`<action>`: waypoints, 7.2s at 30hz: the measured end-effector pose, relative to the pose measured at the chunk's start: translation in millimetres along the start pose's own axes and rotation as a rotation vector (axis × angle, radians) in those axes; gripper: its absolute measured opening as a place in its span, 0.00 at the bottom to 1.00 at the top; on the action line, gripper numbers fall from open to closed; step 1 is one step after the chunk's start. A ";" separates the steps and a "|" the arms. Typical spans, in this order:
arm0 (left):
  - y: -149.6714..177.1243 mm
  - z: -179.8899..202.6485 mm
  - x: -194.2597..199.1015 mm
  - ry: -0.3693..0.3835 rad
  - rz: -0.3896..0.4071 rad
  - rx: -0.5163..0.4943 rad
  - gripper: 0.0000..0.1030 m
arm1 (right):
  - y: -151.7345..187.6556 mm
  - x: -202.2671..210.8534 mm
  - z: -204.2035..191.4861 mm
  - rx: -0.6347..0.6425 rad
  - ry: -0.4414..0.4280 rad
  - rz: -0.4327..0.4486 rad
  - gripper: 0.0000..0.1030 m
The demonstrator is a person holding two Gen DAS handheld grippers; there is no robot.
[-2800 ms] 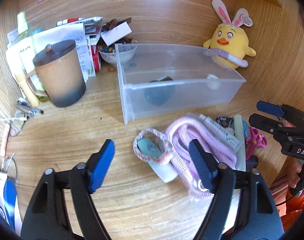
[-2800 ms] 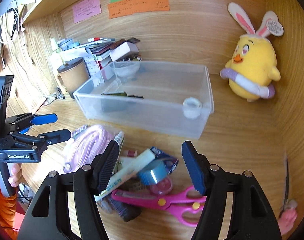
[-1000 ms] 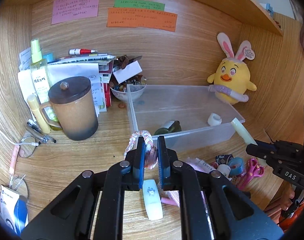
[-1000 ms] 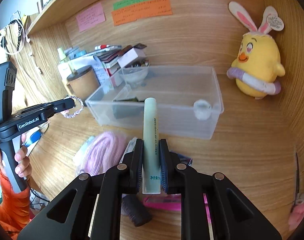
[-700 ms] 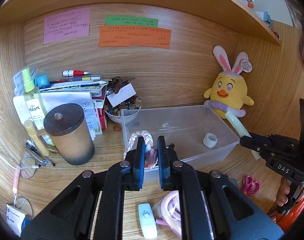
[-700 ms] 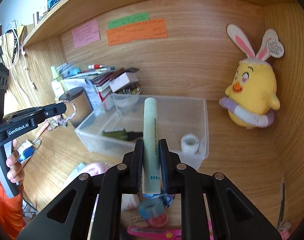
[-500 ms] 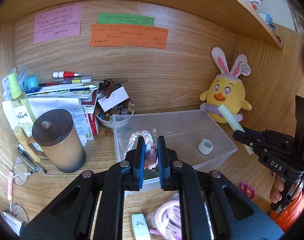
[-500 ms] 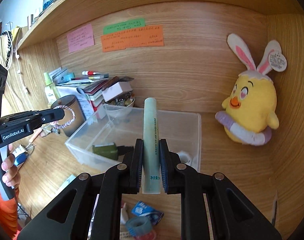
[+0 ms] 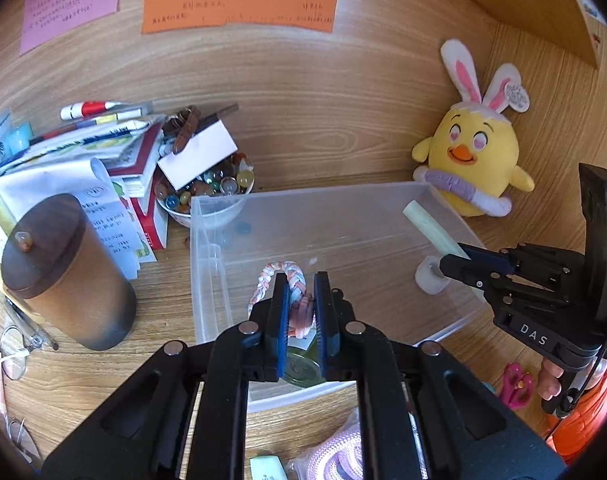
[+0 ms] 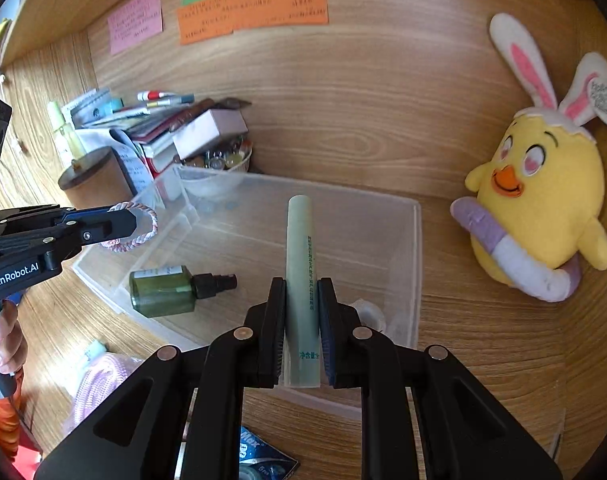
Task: Organize objects
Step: 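Lower bracelet and tube into the clear box and open both tools, then grasp the white-and-teal bottle with the left tool, then place the bottle in the box with left tool while right tool drops blue tape, then grasp the bagged pink rope with left tool while right tool grasps pink jar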
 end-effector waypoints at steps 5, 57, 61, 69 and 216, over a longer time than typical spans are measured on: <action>3.8 0.4 -12.5 -0.010 -0.042 -0.007 0.10 | 1.3 -15.7 -1.8 0.010 -0.021 -0.047 0.14; 109.5 -41.0 50.2 -0.161 -0.076 0.059 0.94 | 92.9 89.0 -1.4 -0.100 -0.012 0.028 0.78; 122.6 -43.9 43.5 -0.150 -0.116 0.072 0.87 | 106.1 79.2 -7.2 -0.104 -0.039 -0.006 0.77; 134.9 -50.5 44.2 -0.120 -0.140 0.113 0.61 | 115.3 71.2 -21.8 -0.078 -0.098 -0.039 0.59; 128.3 -0.4 9.9 0.049 -0.253 0.076 0.98 | 124.5 42.3 -19.7 -0.061 -0.151 -0.135 0.31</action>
Point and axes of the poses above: each gripper's, at about its wrist camera, not at the fingertips, and x roughly against the way its jaws point, z to its right, y to its underside, the point moved 2 cm from there along -x, roughly the way its jaws point, and after that the axes turned 5 degrees about x, right-handed, at the moved point
